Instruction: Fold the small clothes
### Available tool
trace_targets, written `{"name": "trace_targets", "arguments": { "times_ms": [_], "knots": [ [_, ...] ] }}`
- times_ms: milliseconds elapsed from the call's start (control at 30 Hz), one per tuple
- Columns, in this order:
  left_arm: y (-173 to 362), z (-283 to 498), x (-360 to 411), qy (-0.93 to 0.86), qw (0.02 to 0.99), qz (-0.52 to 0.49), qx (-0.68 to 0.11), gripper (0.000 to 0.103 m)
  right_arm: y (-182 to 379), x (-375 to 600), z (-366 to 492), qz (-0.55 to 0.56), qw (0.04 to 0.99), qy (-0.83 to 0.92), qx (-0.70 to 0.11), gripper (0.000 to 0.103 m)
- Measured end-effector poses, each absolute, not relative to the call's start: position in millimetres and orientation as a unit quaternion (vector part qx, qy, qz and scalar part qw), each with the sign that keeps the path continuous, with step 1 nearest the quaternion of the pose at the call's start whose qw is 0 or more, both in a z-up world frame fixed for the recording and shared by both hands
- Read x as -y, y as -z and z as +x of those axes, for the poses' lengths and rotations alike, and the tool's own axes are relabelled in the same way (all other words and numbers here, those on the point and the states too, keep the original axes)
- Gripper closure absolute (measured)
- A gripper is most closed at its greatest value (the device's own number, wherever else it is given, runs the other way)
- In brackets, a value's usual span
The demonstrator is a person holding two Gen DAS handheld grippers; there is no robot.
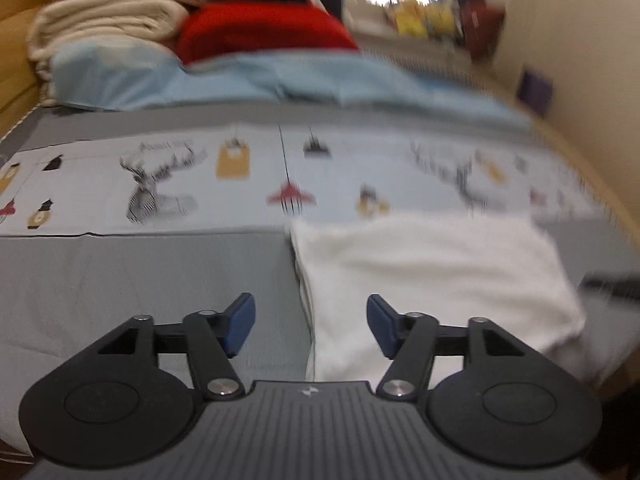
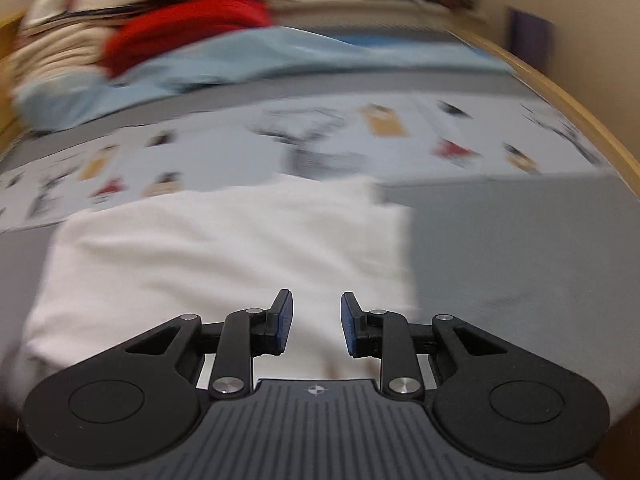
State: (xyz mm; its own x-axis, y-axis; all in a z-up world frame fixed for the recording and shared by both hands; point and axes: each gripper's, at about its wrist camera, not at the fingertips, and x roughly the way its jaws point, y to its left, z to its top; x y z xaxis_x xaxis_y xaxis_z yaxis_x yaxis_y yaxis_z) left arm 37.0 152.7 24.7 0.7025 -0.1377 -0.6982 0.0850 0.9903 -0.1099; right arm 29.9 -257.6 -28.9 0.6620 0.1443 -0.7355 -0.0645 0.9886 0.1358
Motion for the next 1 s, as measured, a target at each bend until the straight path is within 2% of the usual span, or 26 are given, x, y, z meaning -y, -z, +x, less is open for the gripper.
{"name": "trace_targets", "arguments": {
  "times_ms": [200,267,333,367,567,800,900,1000],
  "knots": [
    [-29.1,30.7,-160.7,0.043,0.924,-0.136,-0.355,0.033,29.4,164.0,29.4,0.025,0.898,-0.153,-0.411,0.076],
    [-29.4,30.0,-159.8,0.041,0.922,-0.141,-0.357,0.033,29.7,132.7,30.0,0.021,0.891,-0.194,-0.41,0.076],
    [-32.0,28.5,-159.0,0.032,0.928,-0.127,-0.348,0.033,29.1,101.1,27.9,0.012,0.885,-0.23,-0.404,0.084],
    [-32.1,28.5,-161.1,0.032,0.929,-0.128,-0.345,0.033,30.0,85.2,26.7,0.004,0.881,-0.249,-0.403,0.085],
    [-23.9,34.7,-182.2,0.016,0.92,-0.155,-0.359,0.033,52.4,5.9,21.1,-0.052,0.852,-0.318,-0.413,0.085],
    [-19.3,34.2,-196.8,0.012,0.915,-0.165,-0.369,0.033,90.9,-45.6,25.7,-0.145,0.82,-0.346,-0.432,0.071],
    [-16.6,37.9,-201.3,0.01,0.911,-0.174,-0.373,0.033,98.6,-60.0,18.9,-0.182,0.815,-0.36,-0.416,0.054],
    [-13.1,42.6,-204.7,0.006,0.906,-0.186,-0.38,0.033,100.3,-68.0,21.1,-0.188,0.816,-0.364,-0.408,0.051]
  ]
}}
